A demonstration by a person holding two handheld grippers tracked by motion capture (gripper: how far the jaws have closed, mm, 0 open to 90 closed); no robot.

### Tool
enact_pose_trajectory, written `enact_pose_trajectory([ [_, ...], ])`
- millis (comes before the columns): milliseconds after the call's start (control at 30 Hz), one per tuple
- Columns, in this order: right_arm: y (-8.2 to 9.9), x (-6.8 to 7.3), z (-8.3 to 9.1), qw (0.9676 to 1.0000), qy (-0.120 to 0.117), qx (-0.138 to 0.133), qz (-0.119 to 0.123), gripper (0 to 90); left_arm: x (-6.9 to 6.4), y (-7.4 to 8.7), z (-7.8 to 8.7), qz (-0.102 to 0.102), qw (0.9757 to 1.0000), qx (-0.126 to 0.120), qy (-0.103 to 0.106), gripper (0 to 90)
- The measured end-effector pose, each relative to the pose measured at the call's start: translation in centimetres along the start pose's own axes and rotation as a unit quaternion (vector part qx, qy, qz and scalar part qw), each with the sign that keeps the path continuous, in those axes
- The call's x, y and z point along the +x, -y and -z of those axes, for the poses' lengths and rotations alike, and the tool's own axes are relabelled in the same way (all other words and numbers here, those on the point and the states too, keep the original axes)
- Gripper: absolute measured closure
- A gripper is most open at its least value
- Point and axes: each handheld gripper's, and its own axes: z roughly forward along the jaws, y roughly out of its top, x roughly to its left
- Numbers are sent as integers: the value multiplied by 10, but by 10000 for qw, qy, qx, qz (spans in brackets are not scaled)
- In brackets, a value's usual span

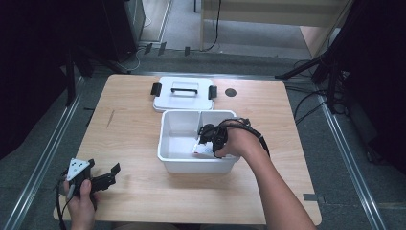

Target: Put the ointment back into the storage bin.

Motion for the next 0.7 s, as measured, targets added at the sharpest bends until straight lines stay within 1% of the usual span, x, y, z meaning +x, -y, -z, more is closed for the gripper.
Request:
enact_pose_trajectory([
  [133, 0, -1, -3, 9999, -76, -5, -66, 718, 0, 0, 0, -9, 10000, 23, 17, 6],
  [200, 1, -1, -3, 9999, -53, -64, -79, 716, 0, 0, 0, -6, 10000, 23, 17, 6],
  [300, 1, -2, -3, 9997, -47, -158, -202, 716, 0, 0, 0, -4, 10000, 23, 15, 6],
  [367, 1, -3, -3, 9996, -73, -143, -212, 717, 0, 0, 0, -6, 10000, 20, 12, 6],
  [433, 2, -3, -4, 9997, -79, -130, -167, 716, 0, 0, 0, -7, 10000, 23, 13, 6],
  [567, 3, -3, -5, 9998, -27, -114, -144, 711, 0, 0, 0, -7, 10000, 24, 12, 6],
  [700, 3, -2, -3, 9998, -6, -137, -152, 684, 0, 0, 0, -4, 10000, 25, 12, 6],
])
